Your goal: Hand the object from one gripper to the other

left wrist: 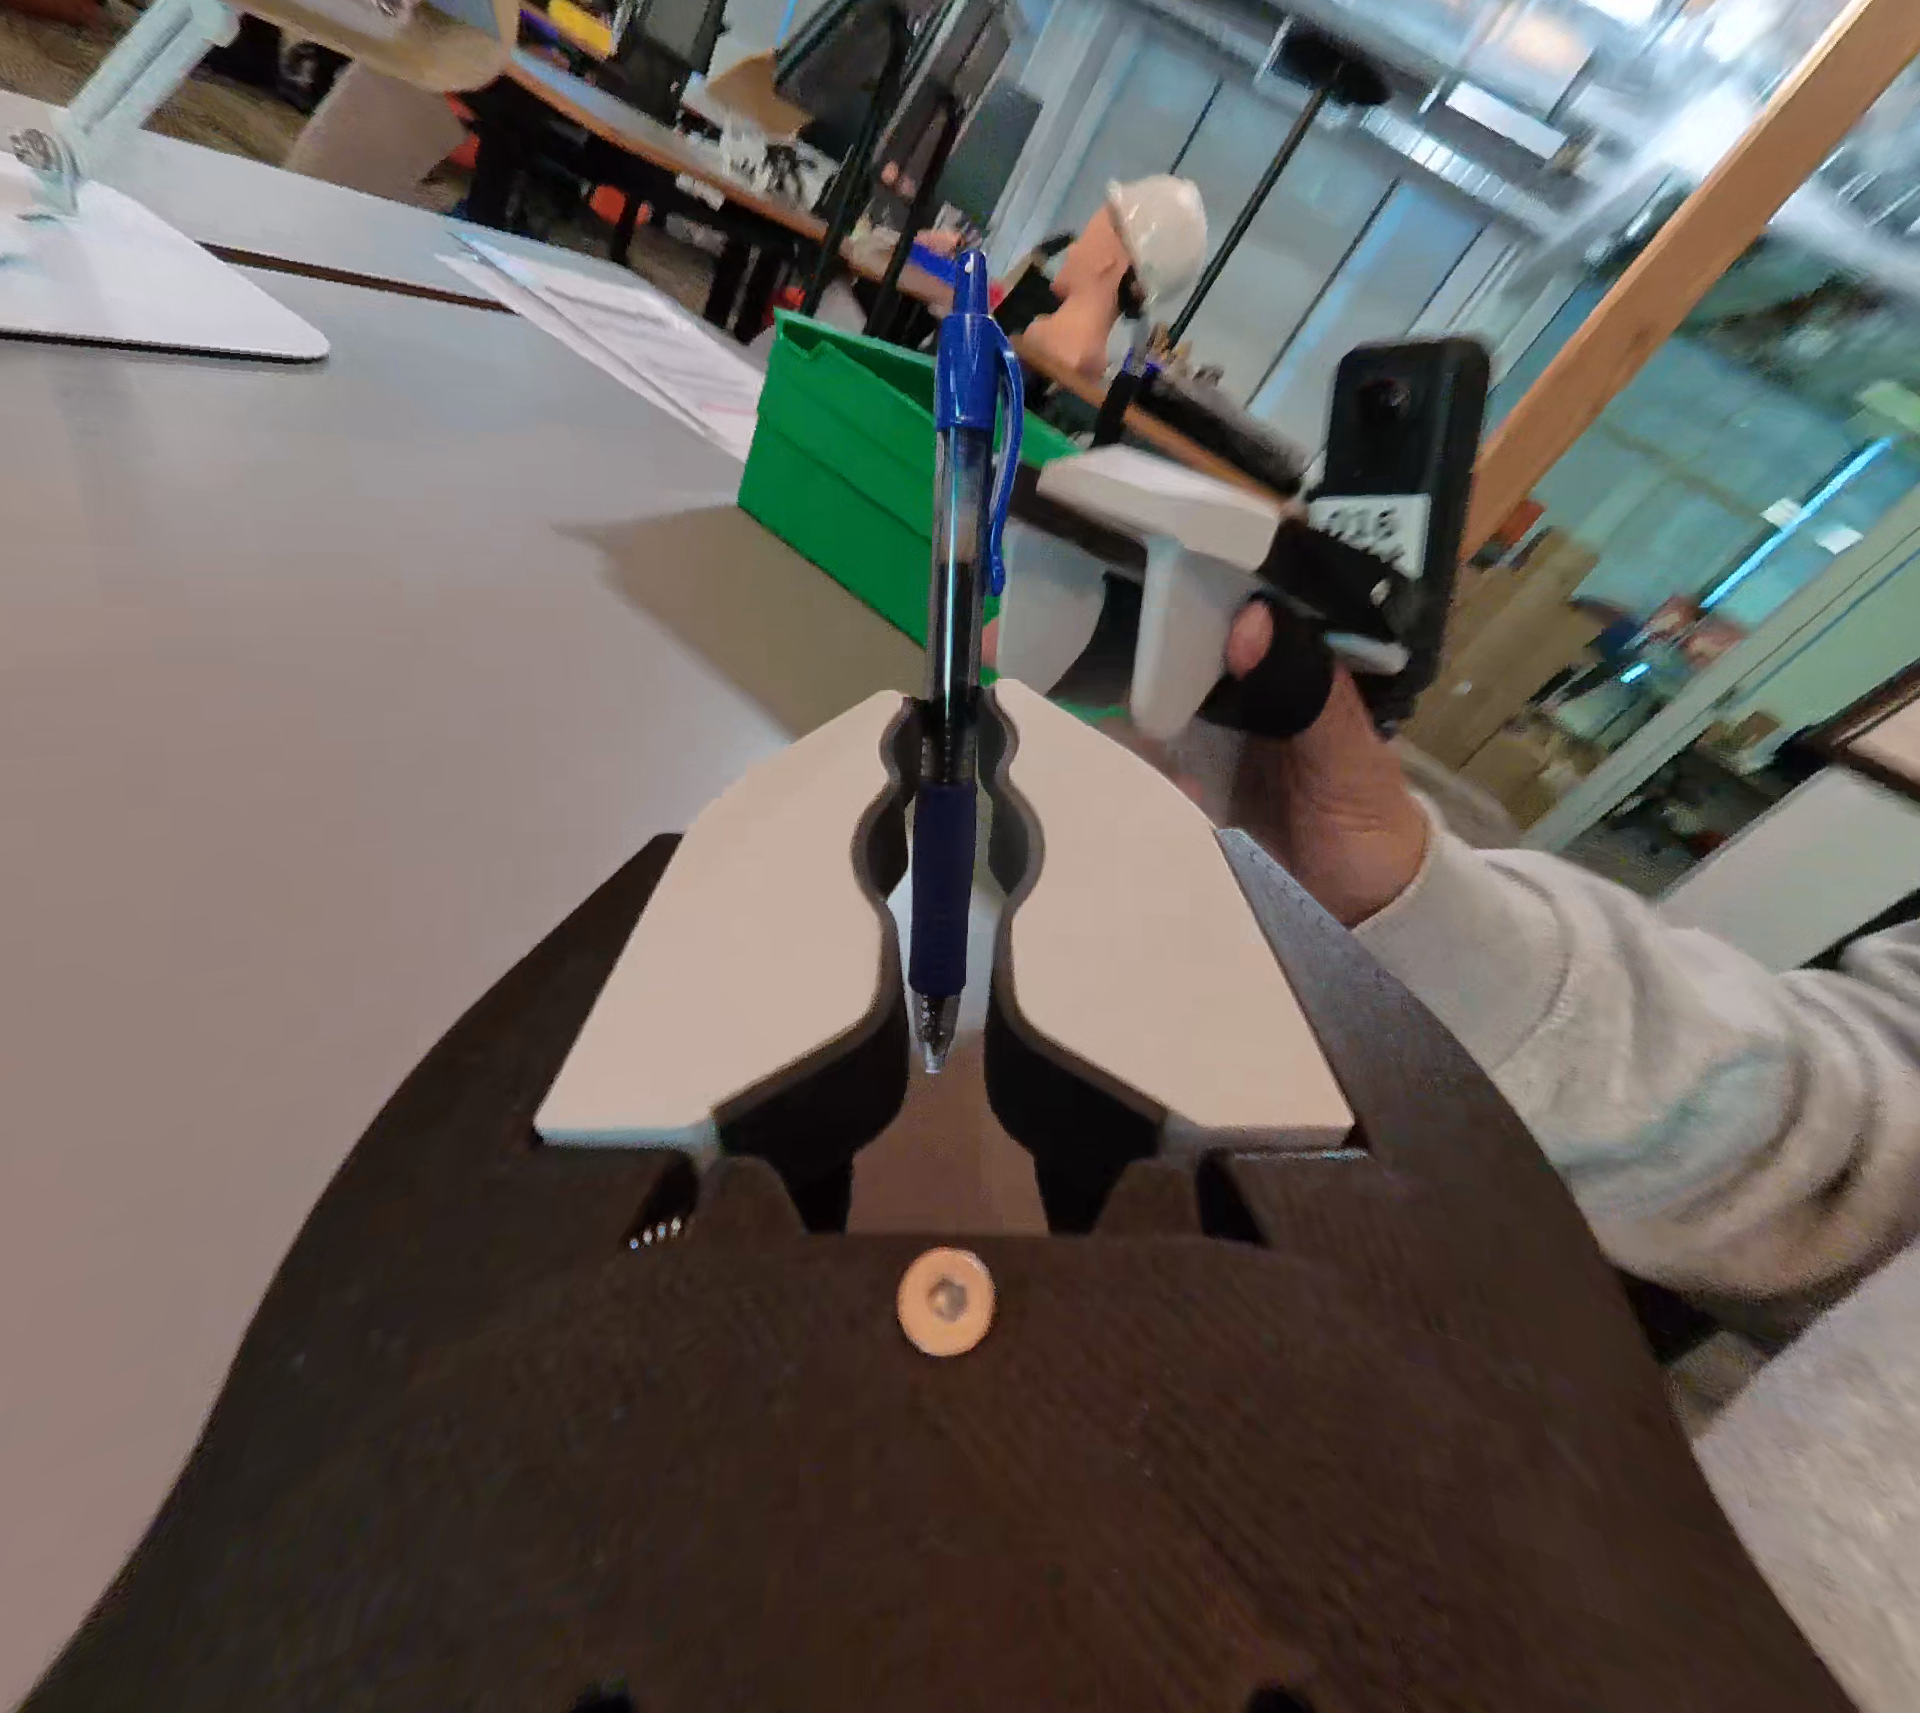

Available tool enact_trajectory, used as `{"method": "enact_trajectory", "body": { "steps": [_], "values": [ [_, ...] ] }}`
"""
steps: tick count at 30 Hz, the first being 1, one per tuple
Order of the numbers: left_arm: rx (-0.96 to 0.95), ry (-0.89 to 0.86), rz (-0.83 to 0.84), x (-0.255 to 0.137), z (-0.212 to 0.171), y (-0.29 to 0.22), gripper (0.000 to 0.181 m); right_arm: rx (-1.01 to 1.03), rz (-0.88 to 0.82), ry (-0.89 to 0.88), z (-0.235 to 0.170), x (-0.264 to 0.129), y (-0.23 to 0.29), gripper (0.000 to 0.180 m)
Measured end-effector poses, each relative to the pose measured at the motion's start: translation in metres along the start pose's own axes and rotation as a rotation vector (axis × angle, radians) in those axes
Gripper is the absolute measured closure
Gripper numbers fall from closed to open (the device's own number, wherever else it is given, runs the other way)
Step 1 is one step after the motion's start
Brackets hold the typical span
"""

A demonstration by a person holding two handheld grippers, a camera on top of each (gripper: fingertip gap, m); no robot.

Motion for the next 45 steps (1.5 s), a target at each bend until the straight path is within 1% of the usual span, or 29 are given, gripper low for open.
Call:
{"method": "enact_trajectory", "body": {
  "steps": [3, 6, 9, 11, 12, 14, 18, 19, 20, 21, 23, 25, 27, 30, 32, 34, 37, 39, 42, 44, 45],
  "values": [
    [0.154, 0.024, 0.076, 0.003, -0.005, -0.017, 0.169, -0.007, -0.004, -0.070, 0.011, -0.014, 0.011, 0.145],
    [0.251, 0.039, 0.106, 0.005, -0.012, -0.028, 0.169, -0.017, 0.017, -0.106, 0.013, -0.017, 0.027, 0.145],
    [0.272, 0.017, 0.098, 0.005, -0.012, -0.035, 0.169, -0.011, 0.012, -0.069, 0.007, -0.012, 0.037, 0.145],
    [0.285, 0.016, 0.080, 0.005, -0.011, -0.039, 0.169, -0.022, 0.006, -0.037, 0.002, -0.009, 0.040, 0.150],
    [0.298, 0.020, 0.078, 0.006, -0.011, -0.040, 0.169, -0.030, 0.009, -0.032, 0.000, -0.008, 0.041, 0.153],
    [0.324, 0.026, 0.073, 0.006, -0.012, -0.041, 0.169, -0.060, 0.006, -0.047, 0.002, -0.009, 0.043, 0.167],
    [0.297, 0.031, 0.010, 0.008, -0.012, -0.042, 0.169, -0.108, 0.060, -0.033, 0.007, -0.009, 0.044, 0.168],
    [0.274, 0.029, -0.022, 0.007, -0.011, -0.041, 0.162, -0.124, 0.071, -0.034, 0.008, -0.010, 0.043, 0.168],
    [0.241, 0.014, -0.068, 0.007, -0.009, -0.040, 0.143, -0.139, 0.081, -0.029, 0.010, -0.010, 0.041, 0.169],
    [0.206, -0.004, -0.118, 0.005, -0.006, -0.040, 0.129, -0.149, 0.100, -0.020, 0.010, -0.010, 0.039, 0.169],
    [0.163, 0.003, -0.180, 0.003, -0.001, -0.035, 0.119, -0.148, 0.144, -0.015, 0.012, -0.012, 0.035, 0.168],
    [0.142, 0.066, -0.254, 0.002, -0.002, -0.031, 0.117, -0.118, 0.218, -0.022, 0.013, -0.014, 0.033, 0.168],
    [0.152, 0.166, -0.307, 0.001, -0.009, -0.025, 0.118, -0.074, 0.306, -0.033, 0.015, -0.015, 0.034, 0.169],
    [0.181, 0.285, -0.359, 0.000, -0.020, -0.021, 0.127, -0.050, 0.422, -0.034, 0.016, -0.014, 0.042, 0.169],
    [0.168, 0.339, -0.422, -0.002, -0.025, -0.025, 0.136, -0.066, 0.465, -0.015, 0.014, -0.012, 0.048, 0.168],
    [0.152, 0.395, -0.470, -0.003, -0.032, -0.029, 0.138, -0.087, 0.488, -0.002, 0.012, -0.010, 0.052, 0.169],
    [0.135, 0.412, -0.485, -0.002, -0.035, -0.032, 0.150, -0.080, 0.522, 0.016, 0.010, -0.007, 0.054, 0.169],
    [0.126, 0.426, -0.487, -0.002, -0.037, -0.033, 0.168, -0.074, 0.532, 0.020, 0.008, -0.005, 0.054, 0.169],
    [0.120, 0.432, -0.482, -0.004, -0.037, -0.033, 0.169, -0.074, 0.538, 0.023, 0.007, -0.002, 0.053, 0.169],
    [0.132, 0.412, -0.468, -0.005, -0.035, -0.032, 0.169, -0.084, 0.522, -0.005, 0.008, 0.000, 0.050, 0.168],
    [0.135, 0.396, -0.450, -0.005, -0.034, -0.030, 0.169, -0.094, 0.501, -0.033, 0.009, 0.002, 0.048, 0.164]
  ]
}}
Point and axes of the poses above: each gripper's, where its closed fingertips meet, x out along the fingers, z out of its top, y = z × x across the jaws, the point moved 6 cm from there along -x, back along the fingers, and after that the axes turned 7 degrees about z, right-handed, at the moved point
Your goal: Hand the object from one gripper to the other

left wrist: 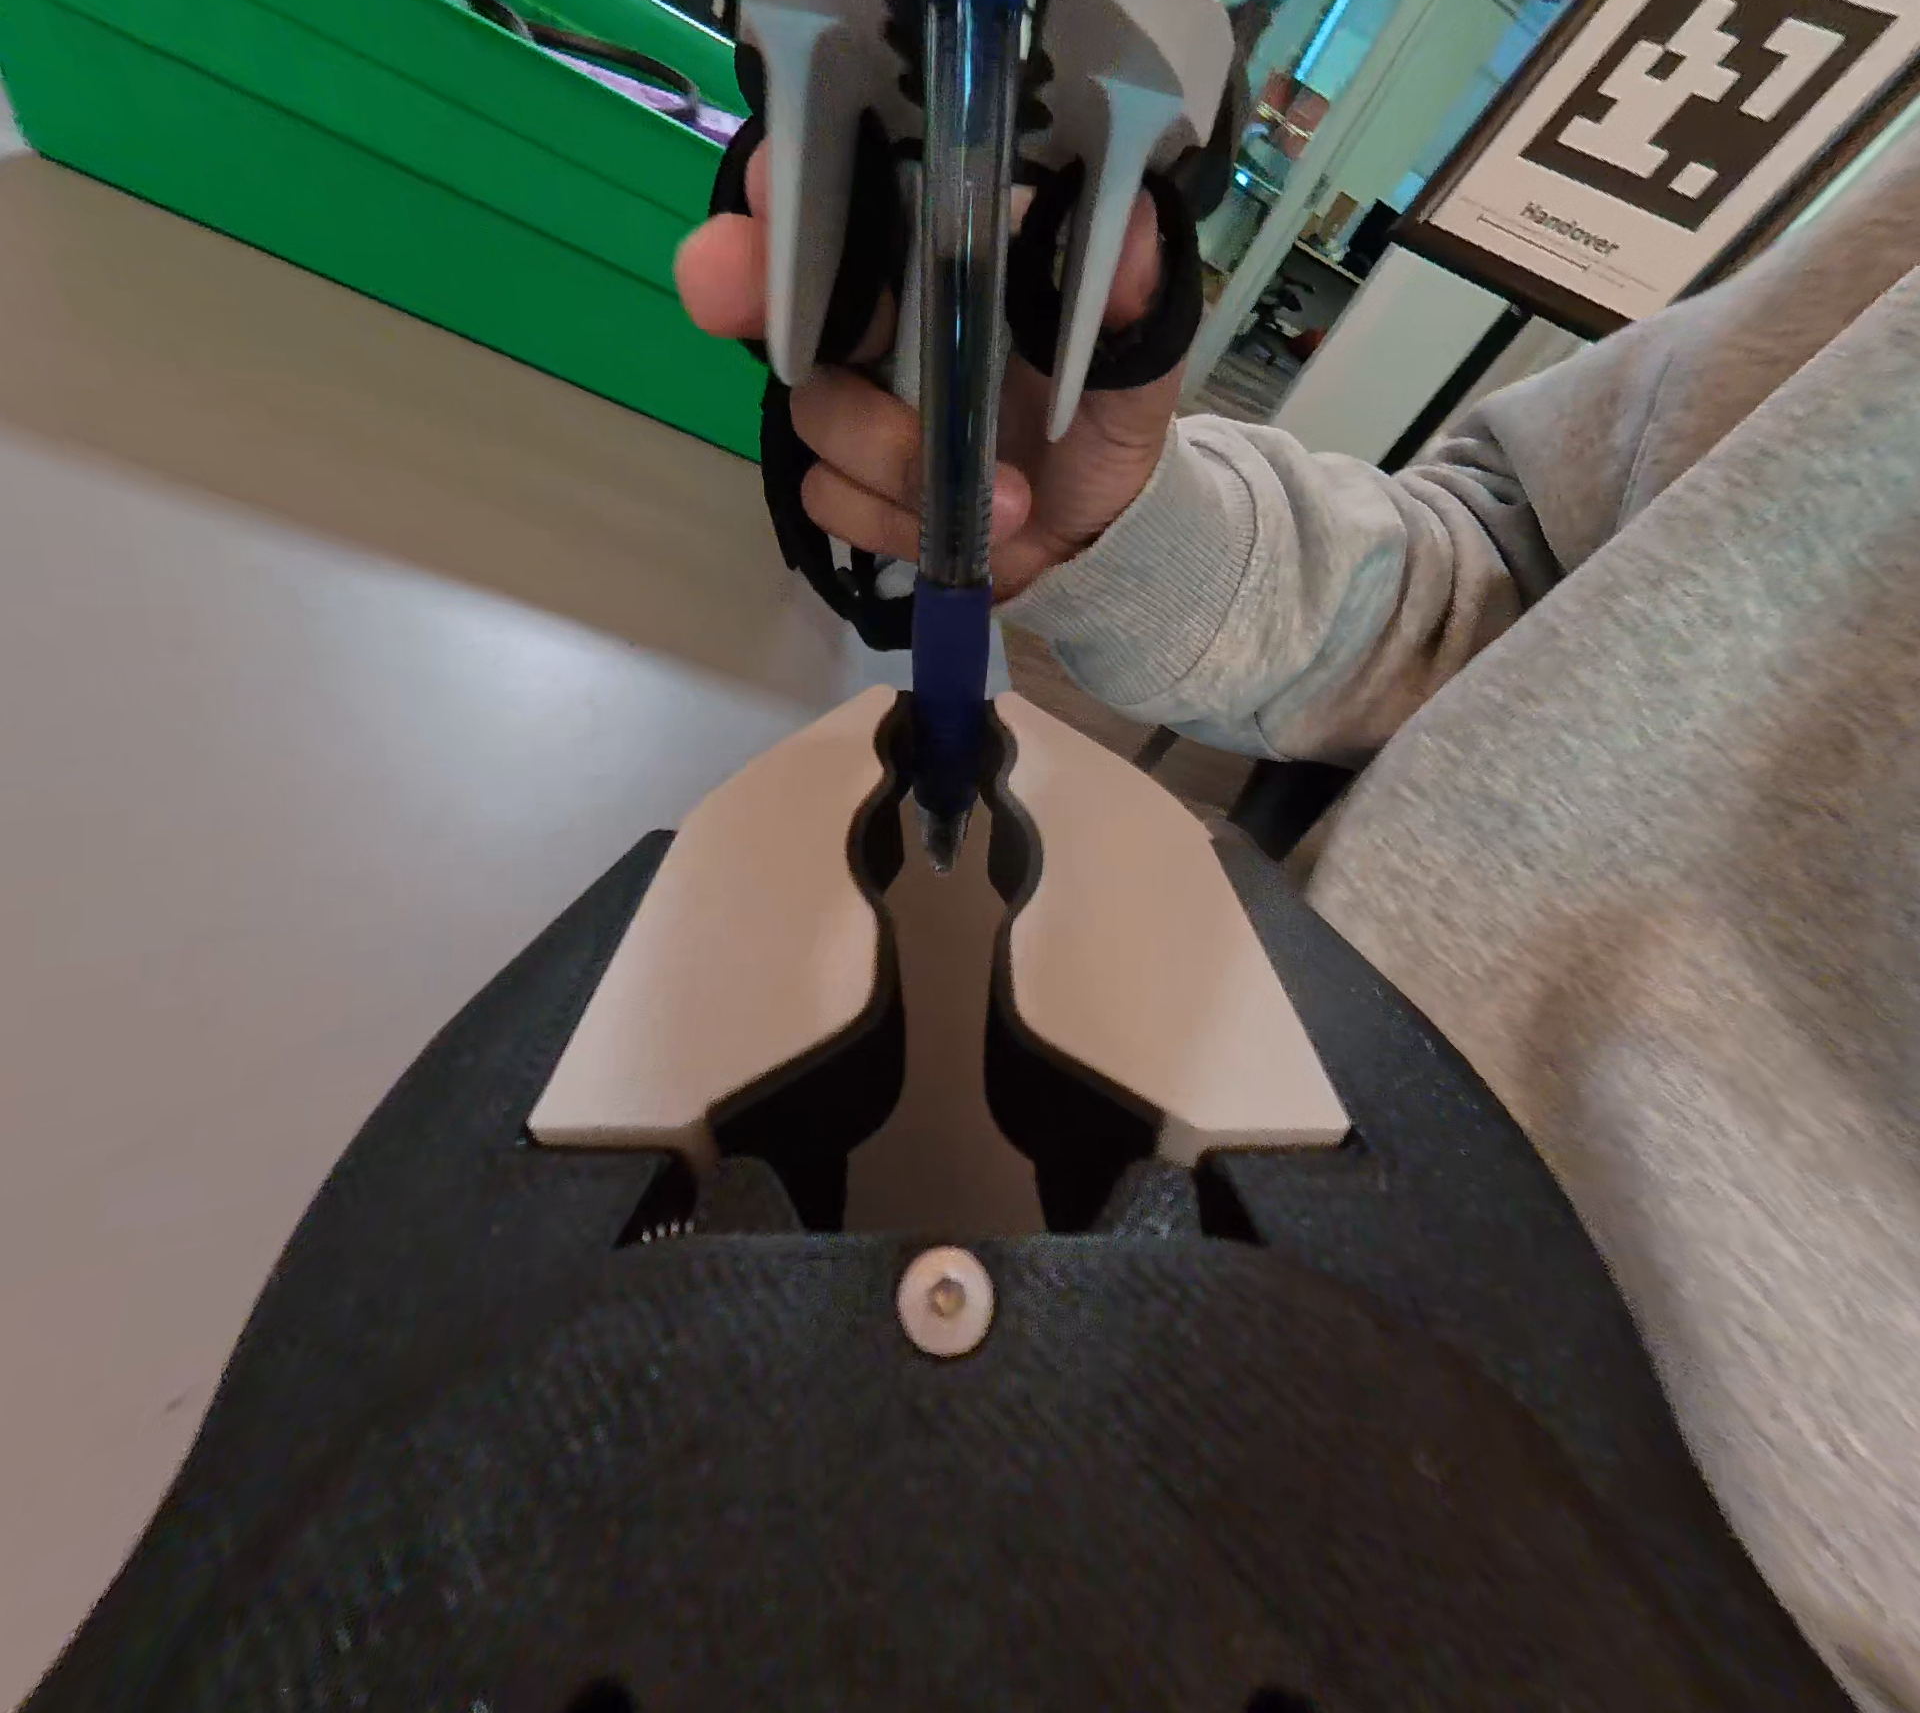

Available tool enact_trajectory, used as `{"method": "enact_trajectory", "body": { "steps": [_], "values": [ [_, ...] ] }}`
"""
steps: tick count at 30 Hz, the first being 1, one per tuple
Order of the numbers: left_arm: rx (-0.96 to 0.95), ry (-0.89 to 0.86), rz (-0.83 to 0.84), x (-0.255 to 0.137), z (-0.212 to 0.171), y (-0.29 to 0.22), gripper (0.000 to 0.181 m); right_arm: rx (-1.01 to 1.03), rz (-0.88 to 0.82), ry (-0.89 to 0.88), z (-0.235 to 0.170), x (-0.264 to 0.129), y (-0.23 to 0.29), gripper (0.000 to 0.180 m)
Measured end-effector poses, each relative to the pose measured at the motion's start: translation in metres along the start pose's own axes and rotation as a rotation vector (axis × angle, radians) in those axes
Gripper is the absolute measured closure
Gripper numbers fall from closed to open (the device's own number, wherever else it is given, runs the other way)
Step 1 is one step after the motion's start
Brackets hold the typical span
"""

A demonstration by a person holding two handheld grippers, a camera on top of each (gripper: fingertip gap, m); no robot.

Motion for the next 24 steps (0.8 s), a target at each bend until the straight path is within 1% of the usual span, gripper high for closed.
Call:
{"method": "enact_trajectory", "body": {
  "steps": [2, 4, 5, 8, 11, 13, 15, 18, 24],
  "values": [
    [-0.002, -0.050, 0.026, -0.005, 0.003, 0.004, 0.169, -0.027, -0.077, -0.061, 0.004, -0.001, -0.007, 0.128],
    [-0.024, -0.106, 0.059, -0.012, 0.007, 0.010, 0.169, -0.048, -0.135, -0.094, 0.006, -0.003, -0.012, 0.110],
    [-0.038, -0.136, 0.078, -0.017, 0.009, 0.014, 0.169, -0.061, -0.157, -0.095, 0.006, -0.003, -0.014, 0.104],
    [-0.059, -0.223, 0.153, -0.031, 0.016, 0.025, 0.169, -0.114, -0.228, -0.046, 0.000, 0.000, -0.018, 0.096],
    [-0.019, -0.255, 0.257, -0.039, 0.019, 0.031, 0.169, -0.260, -0.294, 0.058, -0.009, 0.008, -0.018, 0.092],
    [0.026, -0.256, 0.300, -0.040, 0.020, 0.030, 0.168, -0.325, -0.283, 0.138, -0.018, 0.016, -0.014, 0.098],
    [0.060, -0.235, 0.298, -0.036, 0.019, 0.027, 0.169, -0.315, -0.230, 0.182, -0.026, 0.024, -0.008, 0.111],
    [0.105, -0.201, 0.286, -0.028, 0.016, 0.020, 0.169, -0.256, -0.158, 0.190, -0.031, 0.032, 0.001, 0.132],
    [0.116, -0.217, 0.264, -0.025, 0.019, 0.012, 0.169, -0.238, -0.133, 0.206, -0.032, 0.030, 0.006, 0.165]
  ]
}}
Point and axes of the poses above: each gripper's, where its closed fingertips meet, x out along the fingers, z out of its top, y = z × x across the jaws, the point moved 6 cm from there along -x, back along the fingers, and after that the axes turned 7 degrees about z, right-handed, at the moved point
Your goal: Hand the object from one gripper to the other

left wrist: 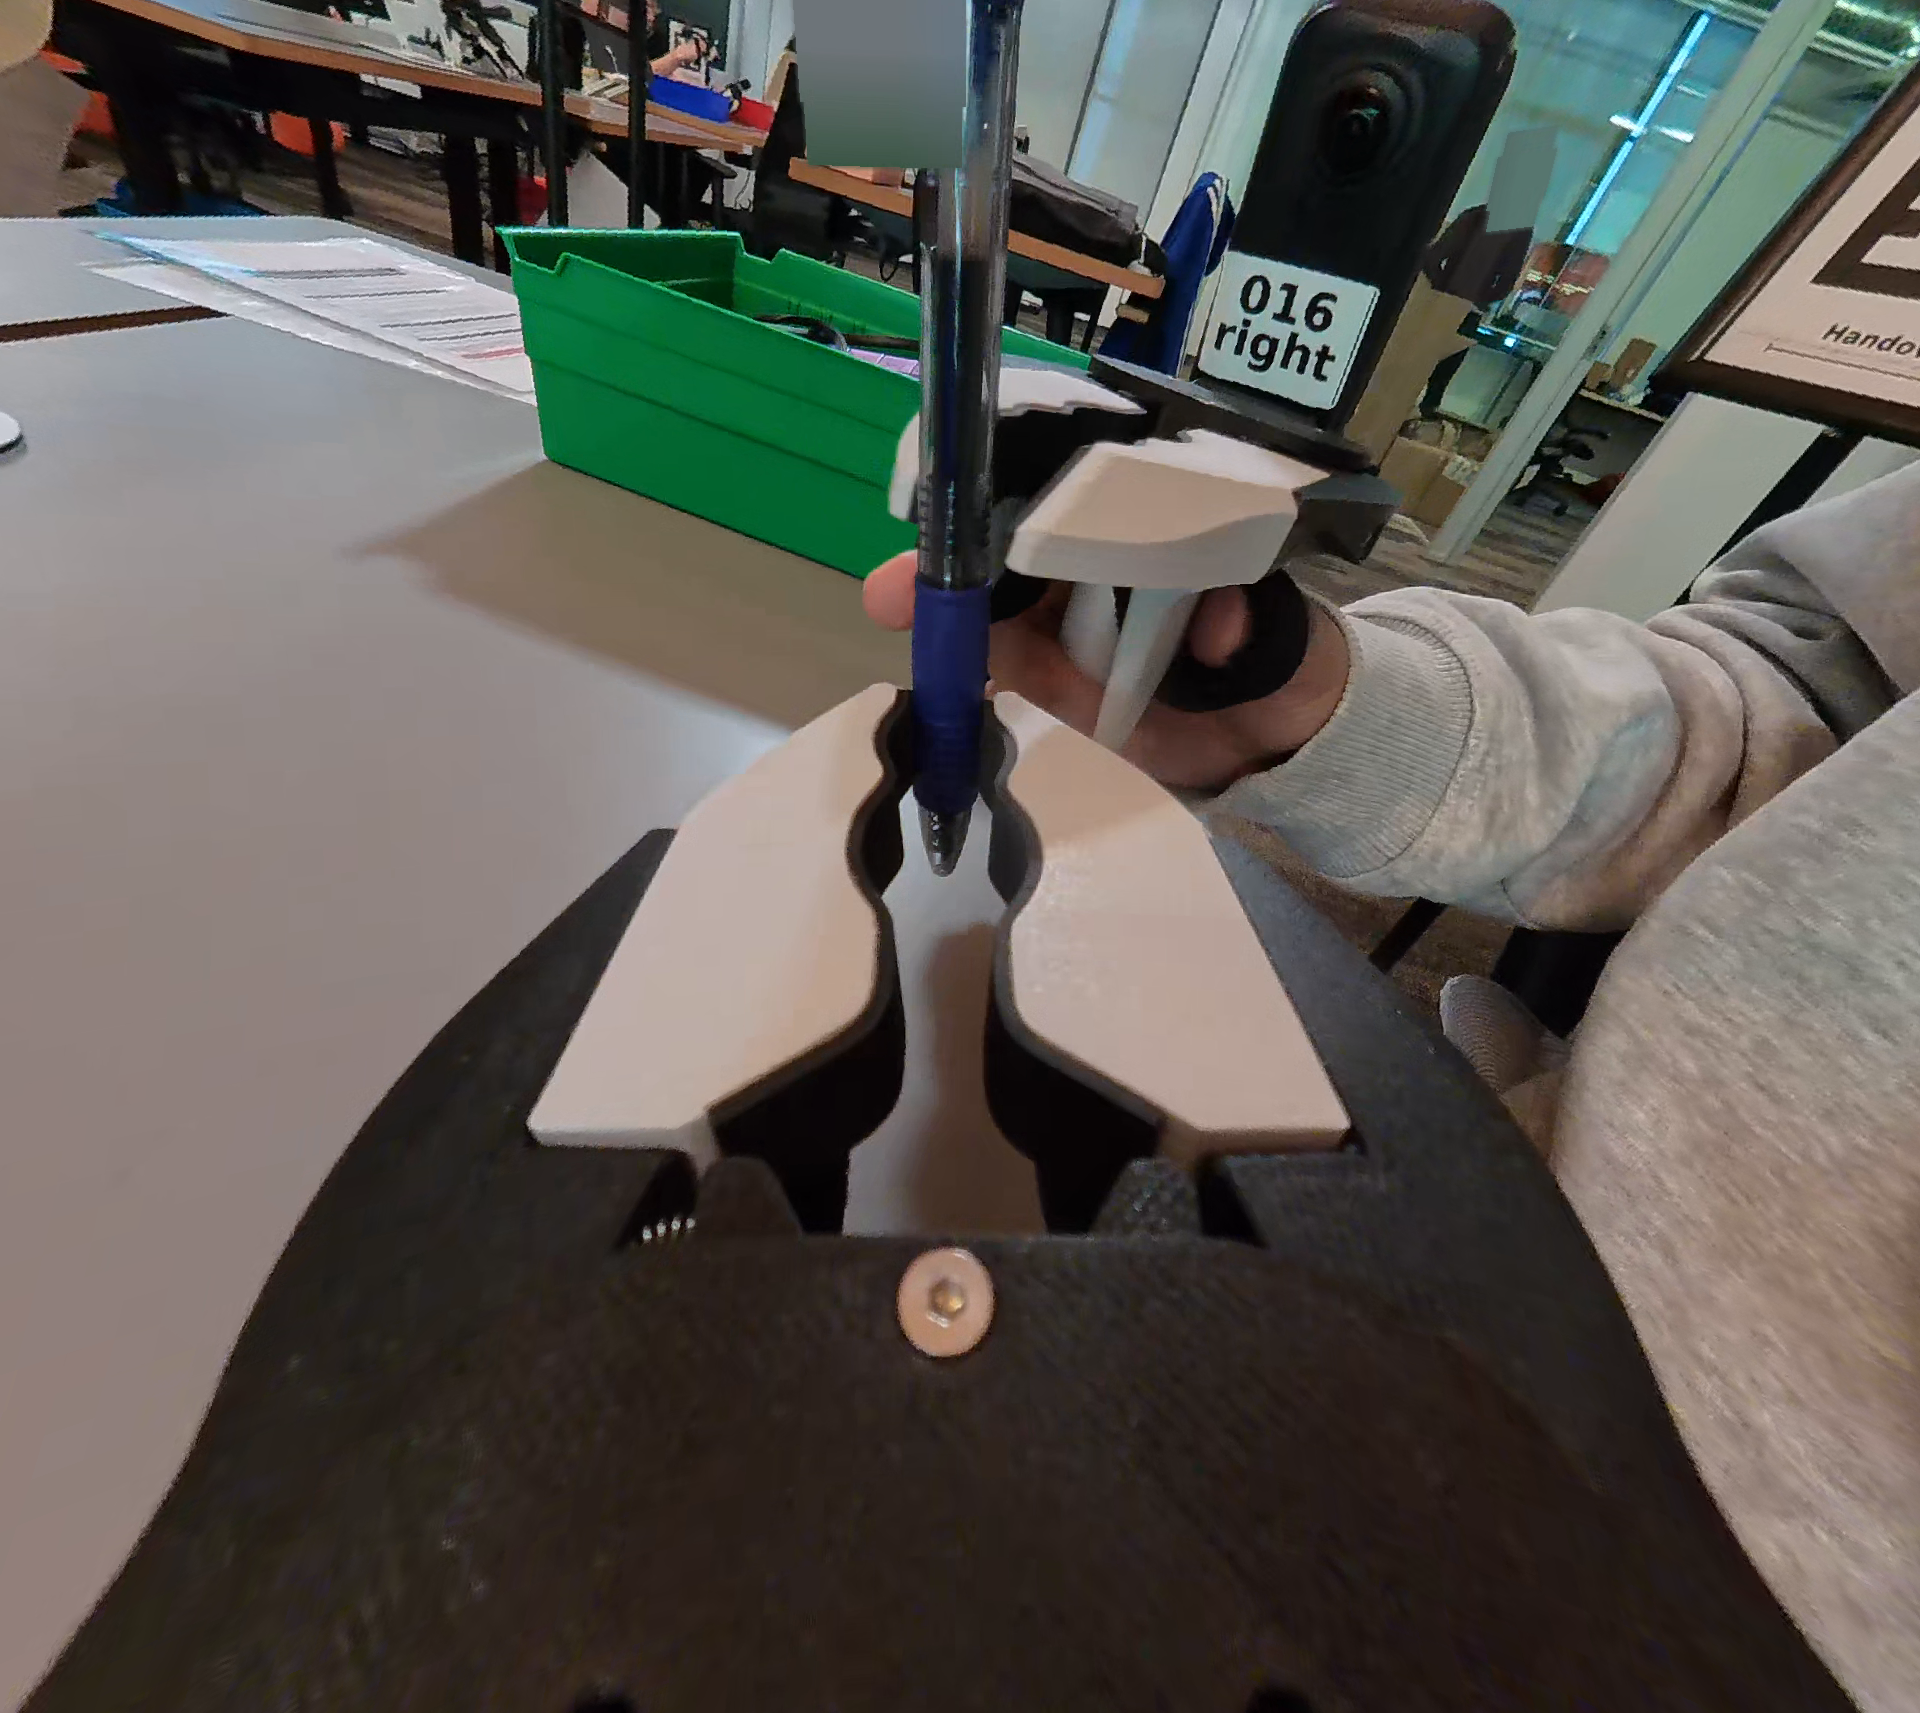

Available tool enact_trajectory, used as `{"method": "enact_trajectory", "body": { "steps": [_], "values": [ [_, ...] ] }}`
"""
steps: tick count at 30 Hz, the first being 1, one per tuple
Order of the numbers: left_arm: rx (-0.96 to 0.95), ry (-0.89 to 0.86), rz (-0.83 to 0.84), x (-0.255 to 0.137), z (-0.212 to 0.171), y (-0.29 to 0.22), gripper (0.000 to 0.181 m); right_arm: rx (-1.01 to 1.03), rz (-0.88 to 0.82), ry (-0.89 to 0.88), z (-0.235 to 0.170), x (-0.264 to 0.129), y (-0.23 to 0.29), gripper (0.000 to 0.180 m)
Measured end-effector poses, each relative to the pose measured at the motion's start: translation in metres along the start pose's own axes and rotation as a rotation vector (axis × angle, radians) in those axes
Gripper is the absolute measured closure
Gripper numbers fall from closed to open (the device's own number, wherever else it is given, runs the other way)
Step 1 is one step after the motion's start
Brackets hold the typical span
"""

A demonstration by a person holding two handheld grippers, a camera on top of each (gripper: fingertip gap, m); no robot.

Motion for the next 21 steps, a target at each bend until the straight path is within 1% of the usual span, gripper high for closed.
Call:
{"method": "enact_trajectory", "body": {
  "steps": [2, 8, 9, 15, 16, 21],
  "values": [
    [0.006, -0.002, 0.001, 0.000, 0.001, -0.001, 0.169, 0.000, -0.001, -0.005, 0.000, 0.000, 0.001, 0.169],
    [0.059, 0.008, 0.011, 0.003, 0.001, -0.006, 0.168, 0.054, 0.037, 0.006, -0.003, 0.001, 0.002, 0.166],
    [0.064, 0.010, 0.015, 0.003, 0.001, -0.006, 0.169, 0.069, 0.043, 0.010, -0.003, 0.001, 0.002, 0.168],
    [0.026, -0.008, 0.004, 0.001, 0.003, -0.005, 0.168, 0.130, 0.023, 0.011, -0.001, 0.001, 0.001, 0.168],
    [0.022, -0.013, 0.011, 0.000, 0.003, -0.003, 0.167, 0.131, 0.011, 0.014, -0.001, 0.000, -0.001, 0.168],
    [-0.048, -0.113, 0.030, -0.012, 0.018, 0.006, 0.147, 0.167, -0.036, 0.021, -0.005, -0.006, -0.010, 0.168]
  ]
}}
Point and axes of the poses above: each gripper's, where its closed fingertips meet, x out along the fingers, z out of its top, y = z × x across the jaws, the point moved 6 cm from there along -x, back along the fingers, and after that the axes turned 7 degrees about z, right-handed, at the moved point
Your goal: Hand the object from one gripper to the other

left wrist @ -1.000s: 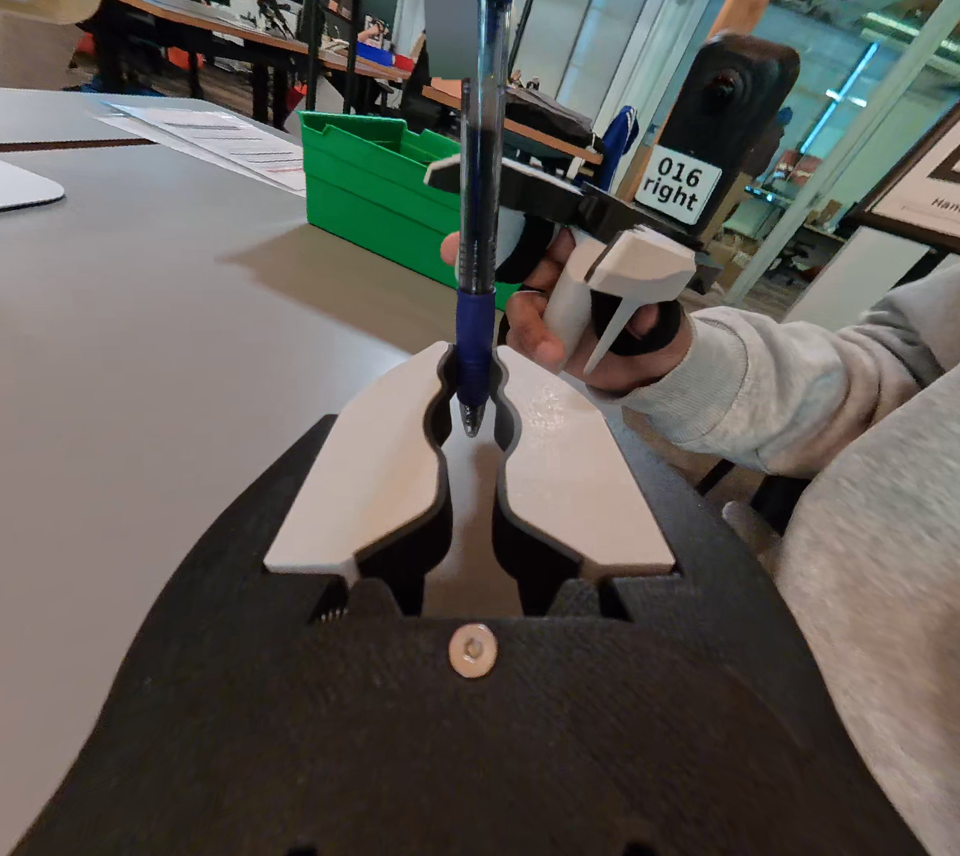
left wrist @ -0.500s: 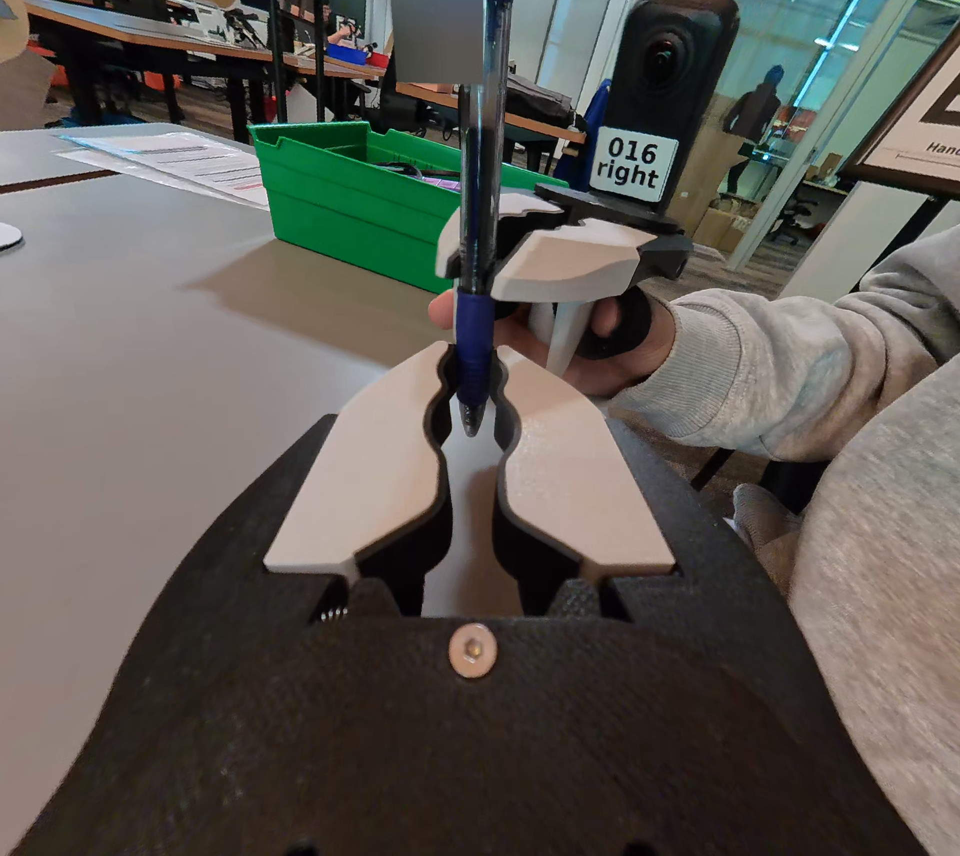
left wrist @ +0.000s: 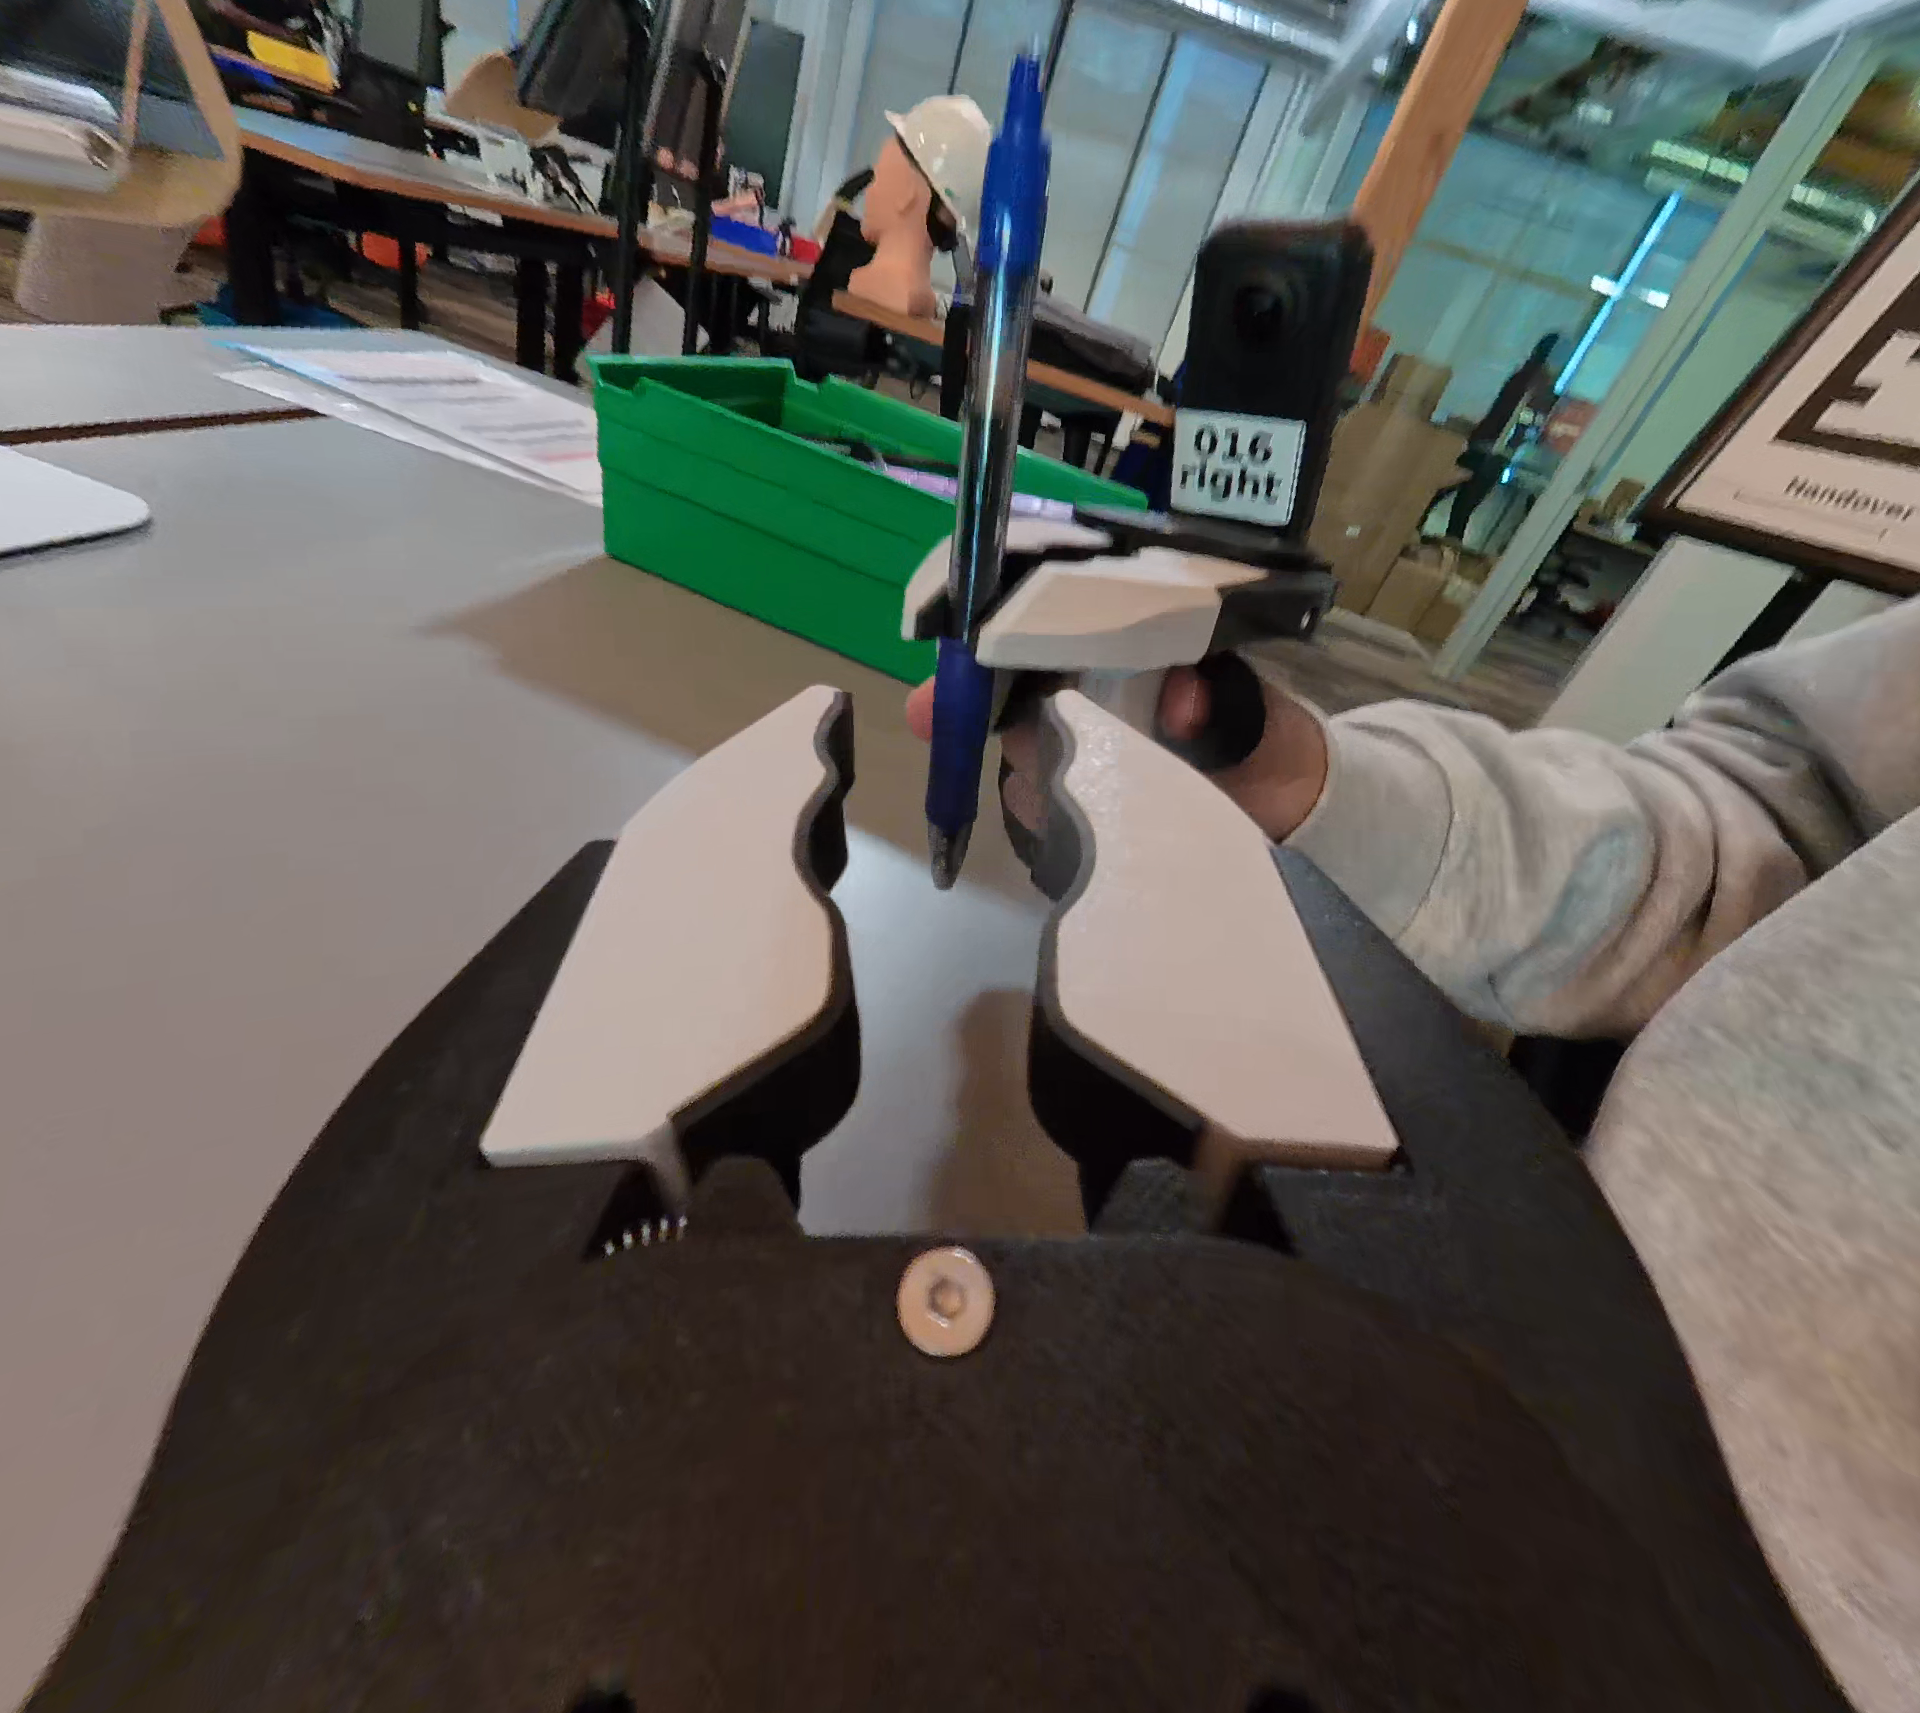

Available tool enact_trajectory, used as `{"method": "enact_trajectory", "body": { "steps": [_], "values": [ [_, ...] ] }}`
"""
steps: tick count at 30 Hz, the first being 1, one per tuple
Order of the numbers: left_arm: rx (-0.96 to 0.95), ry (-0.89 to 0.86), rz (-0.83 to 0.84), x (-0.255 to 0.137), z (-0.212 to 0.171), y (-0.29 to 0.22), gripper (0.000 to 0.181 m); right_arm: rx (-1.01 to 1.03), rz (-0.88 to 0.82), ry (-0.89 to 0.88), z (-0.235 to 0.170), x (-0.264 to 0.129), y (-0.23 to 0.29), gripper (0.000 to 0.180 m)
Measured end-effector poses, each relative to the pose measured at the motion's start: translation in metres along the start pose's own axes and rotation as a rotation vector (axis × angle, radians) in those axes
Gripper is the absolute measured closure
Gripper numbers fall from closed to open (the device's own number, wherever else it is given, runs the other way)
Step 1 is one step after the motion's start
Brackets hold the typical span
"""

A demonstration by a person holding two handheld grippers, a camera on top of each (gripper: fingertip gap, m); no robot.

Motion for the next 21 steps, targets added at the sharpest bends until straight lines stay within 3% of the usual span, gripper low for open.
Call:
{"method": "enact_trajectory", "body": {
  "steps": [6, 12, 14, 18, 21],
  "values": [
    [-0.001, -0.063, 0.009, -0.011, 0.025, -0.006, 0.143, -0.001, 0.027, 0.119, -0.014, 0.010, 0.005, 0.168],
    [0.014, -0.038, 0.020, -0.009, 0.026, -0.013, 0.144, -0.072, 0.083, 0.205, -0.023, 0.022, 0.019, 0.168],
    [0.000, -0.051, 0.018, -0.009, 0.026, -0.012, 0.147, -0.098, 0.093, 0.232, -0.026, 0.024, 0.022, 0.168],
    [-0.002, -0.107, 0.014, -0.018, 0.035, -0.013, 0.170, -0.112, 0.107, 0.257, -0.029, 0.027, 0.025, 0.168],
    [0.017, -0.092, 0.017, -0.019, 0.036, -0.013, 0.169, -0.114, 0.107, 0.243, -0.029, 0.026, 0.024, 0.168]
  ]
}}
Point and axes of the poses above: each gripper's, where its closed fingertips meet, x out along the fingers, z out of its top, y = z × x across the jaws, the point moved 6 cm from there along -x, back along the fingers, and after that the axes turned 7 degrees about z, right-handed, at the moved point
